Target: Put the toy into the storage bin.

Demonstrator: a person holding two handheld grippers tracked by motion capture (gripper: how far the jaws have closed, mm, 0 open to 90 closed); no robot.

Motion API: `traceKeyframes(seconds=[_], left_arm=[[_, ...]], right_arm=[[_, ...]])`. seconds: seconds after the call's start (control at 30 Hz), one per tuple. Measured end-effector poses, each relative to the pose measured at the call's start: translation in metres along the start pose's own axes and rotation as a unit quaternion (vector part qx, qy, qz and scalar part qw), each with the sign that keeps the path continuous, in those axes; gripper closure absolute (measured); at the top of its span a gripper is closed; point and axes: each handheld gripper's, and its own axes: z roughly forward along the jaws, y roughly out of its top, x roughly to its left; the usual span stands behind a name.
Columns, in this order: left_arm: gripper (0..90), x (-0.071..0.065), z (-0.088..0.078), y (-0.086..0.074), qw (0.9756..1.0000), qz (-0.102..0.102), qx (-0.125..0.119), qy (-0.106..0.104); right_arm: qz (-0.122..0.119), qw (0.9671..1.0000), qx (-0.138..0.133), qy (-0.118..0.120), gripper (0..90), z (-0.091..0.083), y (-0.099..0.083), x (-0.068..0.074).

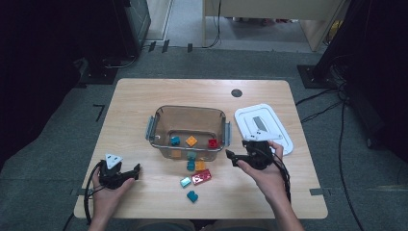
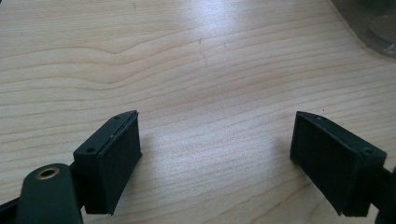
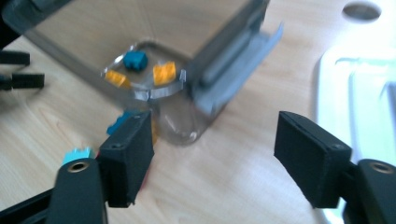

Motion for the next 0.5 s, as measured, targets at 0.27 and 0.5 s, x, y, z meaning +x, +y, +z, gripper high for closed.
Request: traceKeyframes(seconds=[0.27, 0.5], left_arm=[[16.0, 0.0, 0.0, 0.0, 1.0, 0.0, 0.0, 0.0], [16.0, 0.0, 0.0, 0.0, 1.0, -0.001, 0.0, 0.0]], right_arm=[[0.016, 0.999, 0.023, 0.036, 45.0, 0.036, -0.036, 0.017], [0.001, 0.9965, 0.036, 0.075, 49.4, 0.072, -0.044, 0.045]])
